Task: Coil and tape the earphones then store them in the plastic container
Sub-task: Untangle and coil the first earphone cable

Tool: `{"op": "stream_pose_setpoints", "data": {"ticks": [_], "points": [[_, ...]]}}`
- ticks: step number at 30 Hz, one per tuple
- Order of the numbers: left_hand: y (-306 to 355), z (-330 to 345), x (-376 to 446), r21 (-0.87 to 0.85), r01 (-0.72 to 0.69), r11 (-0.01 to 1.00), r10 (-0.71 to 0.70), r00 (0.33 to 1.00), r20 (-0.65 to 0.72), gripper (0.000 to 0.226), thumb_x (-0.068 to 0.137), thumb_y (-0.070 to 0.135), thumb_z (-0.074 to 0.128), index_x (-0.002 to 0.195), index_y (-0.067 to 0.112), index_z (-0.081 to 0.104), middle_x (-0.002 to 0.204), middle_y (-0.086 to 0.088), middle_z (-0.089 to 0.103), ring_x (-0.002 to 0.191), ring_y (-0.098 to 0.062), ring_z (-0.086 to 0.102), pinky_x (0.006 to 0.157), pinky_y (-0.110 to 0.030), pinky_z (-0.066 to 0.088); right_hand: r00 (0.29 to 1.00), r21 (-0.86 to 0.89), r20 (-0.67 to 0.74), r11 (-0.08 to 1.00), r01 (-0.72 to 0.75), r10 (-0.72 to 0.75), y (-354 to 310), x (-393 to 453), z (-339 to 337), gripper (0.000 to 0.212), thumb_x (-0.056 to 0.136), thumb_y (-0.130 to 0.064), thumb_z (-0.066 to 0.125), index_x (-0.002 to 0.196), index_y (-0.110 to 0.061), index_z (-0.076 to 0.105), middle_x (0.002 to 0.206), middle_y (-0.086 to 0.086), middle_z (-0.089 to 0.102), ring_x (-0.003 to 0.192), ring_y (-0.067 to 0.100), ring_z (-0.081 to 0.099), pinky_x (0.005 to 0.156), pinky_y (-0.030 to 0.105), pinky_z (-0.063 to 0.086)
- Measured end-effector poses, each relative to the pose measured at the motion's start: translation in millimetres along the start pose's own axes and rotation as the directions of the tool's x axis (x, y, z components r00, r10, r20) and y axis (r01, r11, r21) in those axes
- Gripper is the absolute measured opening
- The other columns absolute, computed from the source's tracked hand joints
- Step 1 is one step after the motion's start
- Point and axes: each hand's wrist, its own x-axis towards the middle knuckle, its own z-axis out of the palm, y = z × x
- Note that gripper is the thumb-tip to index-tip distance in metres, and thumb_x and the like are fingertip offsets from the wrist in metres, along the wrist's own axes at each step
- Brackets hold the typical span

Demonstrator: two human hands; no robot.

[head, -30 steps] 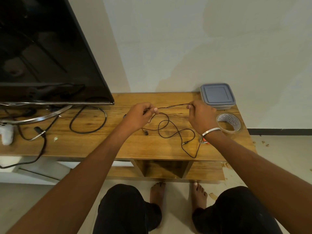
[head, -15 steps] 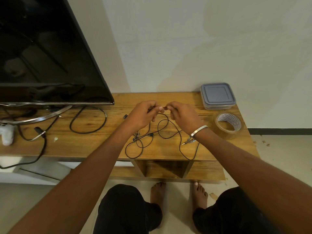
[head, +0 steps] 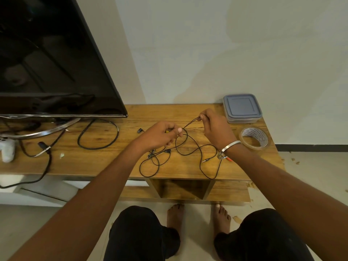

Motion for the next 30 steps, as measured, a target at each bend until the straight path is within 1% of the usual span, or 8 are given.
{"op": "stream_pose_setpoints", "data": {"ticks": [4, 8, 15, 18, 21, 23, 27, 30], "points": [[-0.4, 0.7, -2.6, -0.036, 0.106, 0.994, -0.101, 0.988, 0.116, 0.025, 0.101, 0.03, 0.049, 0.09, 0.018, 0.067, 0.07, 0.003, 0.054, 0.059, -0.007, 0.053, 0.056, -0.019, 0.046, 0.999, -0.042, 0.036, 0.999, -0.012, 0.013, 0.8, -0.5, 1.1, 0.021, 0.101, -0.021, 0.038, 0.1, -0.012, 0.057, 0.093, -0.002, 0.067, 0.071, 0.019, 0.059, 0.084, 0.048, 0.048], [5.1, 2.8, -7.7, -0.188, 0.203, 0.961, -0.139, 0.943, 0.303, 0.027, 0.102, 0.025, 0.046, 0.089, 0.011, 0.064, 0.072, -0.002, 0.058, 0.065, -0.014, 0.057, 0.063, -0.026, 0.052, 0.999, -0.059, 0.039, 0.998, -0.007, 0.009, 2.8, -1.5, 4.9, 0.022, 0.101, -0.023, 0.038, 0.098, -0.014, 0.058, 0.092, 0.001, 0.068, 0.074, 0.024, 0.062, 0.084, 0.048, 0.048], [13.2, 6.2, -16.7, -0.415, 0.249, 0.875, -0.038, 0.891, 0.452, 0.028, 0.102, 0.024, 0.044, 0.086, 0.008, 0.061, 0.071, -0.004, 0.057, 0.067, -0.018, 0.058, 0.066, -0.03, 0.053, 0.998, -0.053, 0.067, 0.998, 0.019, -0.016, 8.4, -6.9, 7.7, 0.022, 0.1, -0.019, 0.038, 0.097, -0.011, 0.059, 0.068, -0.019, 0.046, 0.067, 0.012, 0.046, 0.075, 0.037, 0.038], [15.4, 7.9, -17.4, -0.581, 0.201, 0.788, 0.044, 0.924, 0.38, 0.025, 0.098, 0.026, 0.047, 0.084, 0.01, 0.06, 0.073, -0.004, 0.059, 0.07, -0.02, 0.061, 0.067, -0.03, 0.054, 0.994, -0.025, 0.107, 0.999, 0.024, -0.021, 11.1, -11.5, 10.3, 0.022, 0.1, -0.019, 0.039, 0.096, -0.01, 0.059, 0.068, -0.018, 0.045, 0.066, 0.011, 0.044, 0.069, 0.028, 0.032], [18.4, 8.4, -15.0, -0.734, 0.11, 0.67, 0.082, 0.972, 0.221, 0.024, 0.099, 0.024, 0.044, 0.085, 0.01, 0.058, 0.08, -0.007, 0.067, 0.08, -0.022, 0.069, 0.075, -0.032, 0.058, 0.984, 0.026, 0.173, 0.999, 0.048, -0.052, 7.3, -19.7, 13.3, 0.019, 0.099, -0.018, 0.043, 0.09, -0.011, 0.058, 0.069, -0.011, 0.049, 0.058, 0.005, 0.043, 0.054, 0.014, 0.029], [19.6, 8.2, -13.5, -0.809, 0.057, 0.585, 0.105, 0.984, 0.146, 0.025, 0.098, 0.025, 0.044, 0.084, 0.011, 0.06, 0.089, -0.011, 0.07, 0.09, -0.027, 0.07, 0.084, -0.036, 0.058, 0.975, 0.069, 0.199, 0.994, 0.087, -0.099, 4.6, -24.3, 16.9, 0.018, 0.098, -0.017, 0.045, 0.086, -0.014, 0.057, 0.066, -0.009, 0.05, 0.056, 0.004, 0.043, 0.052, 0.011, 0.031], [21.5, 9.3, -13.9, -0.88, -0.031, 0.474, 0.099, 0.995, 0.018, 0.031, 0.102, 0.022, 0.039, 0.086, 0.009, 0.063, 0.108, -0.021, 0.069, 0.107, -0.036, 0.067, 0.093, -0.041, 0.055, 0.968, 0.132, 0.24, 0.99, 0.043, -0.074, 2.5, -28.4, 25.8, 0.026, 0.099, -0.026, 0.042, 0.088, -0.015, 0.063, 0.06, -0.015, 0.052, 0.056, -0.001, 0.051, 0.054, 0.011, 0.032], [22.0, 10.7, -13.6, -0.879, -0.092, 0.468, 0.088, 0.994, -0.058, 0.031, 0.104, 0.021, 0.037, 0.09, 0.008, 0.061, 0.124, -0.026, 0.062, 0.119, -0.038, 0.06, 0.1, -0.044, 0.05, 0.94, 0.168, 0.339, 0.985, -0.026, -0.033, -1.1, -31.6, 30.2, 0.026, 0.098, -0.029, 0.043, 0.092, -0.013, 0.062, 0.064, -0.013, 0.057, 0.061, 0.005, 0.057, 0.06, 0.025, 0.044]]}}
